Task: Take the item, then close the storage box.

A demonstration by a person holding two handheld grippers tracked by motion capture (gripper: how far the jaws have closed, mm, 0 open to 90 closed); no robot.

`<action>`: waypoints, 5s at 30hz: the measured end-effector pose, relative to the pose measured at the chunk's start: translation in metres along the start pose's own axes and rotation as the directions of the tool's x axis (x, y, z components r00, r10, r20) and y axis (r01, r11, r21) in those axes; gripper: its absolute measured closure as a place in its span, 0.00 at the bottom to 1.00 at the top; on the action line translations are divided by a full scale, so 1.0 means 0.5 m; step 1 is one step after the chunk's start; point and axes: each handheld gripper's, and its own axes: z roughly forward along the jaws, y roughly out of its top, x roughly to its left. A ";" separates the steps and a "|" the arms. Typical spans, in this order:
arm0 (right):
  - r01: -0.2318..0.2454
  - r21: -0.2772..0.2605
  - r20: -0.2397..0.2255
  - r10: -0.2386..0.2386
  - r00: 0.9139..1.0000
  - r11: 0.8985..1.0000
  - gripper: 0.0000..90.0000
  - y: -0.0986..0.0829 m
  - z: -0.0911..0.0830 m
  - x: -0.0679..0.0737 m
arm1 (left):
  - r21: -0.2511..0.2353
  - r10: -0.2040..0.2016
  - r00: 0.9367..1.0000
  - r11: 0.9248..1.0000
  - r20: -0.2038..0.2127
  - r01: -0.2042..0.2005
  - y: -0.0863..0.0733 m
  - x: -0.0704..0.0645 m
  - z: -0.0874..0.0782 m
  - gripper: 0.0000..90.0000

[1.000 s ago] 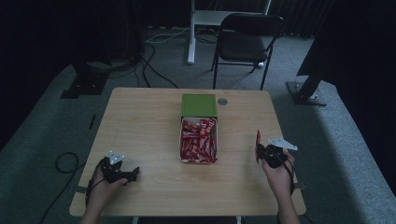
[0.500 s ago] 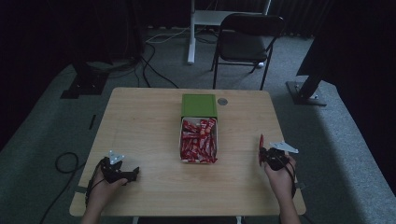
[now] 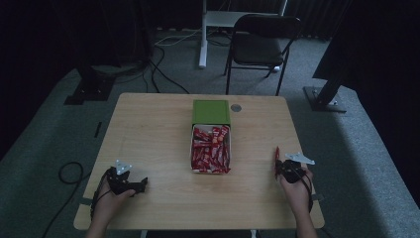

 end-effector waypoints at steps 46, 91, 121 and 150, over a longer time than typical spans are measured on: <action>-0.023 -0.038 -0.078 0.020 0.997 0.999 0.31 -0.018 -0.022 -0.013 | 0.000 0.000 1.000 1.000 0.000 0.000 0.000 0.000 0.000 0.03; 0.094 -0.171 -0.271 -0.138 0.953 0.981 0.15 0.024 -0.059 0.106 | -0.171 0.231 0.953 0.965 0.194 -0.199 0.068 -0.122 -0.017 0.03; 0.123 -0.200 -0.399 -0.195 0.896 0.972 0.15 0.053 0.004 0.173 | -0.274 0.335 0.915 0.923 0.226 -0.271 0.174 -0.202 0.010 0.03; 0.149 -0.175 -0.417 -0.210 0.884 0.973 0.15 0.067 0.034 0.187 | -0.274 0.326 0.918 0.925 0.224 -0.262 0.209 -0.211 0.042 0.03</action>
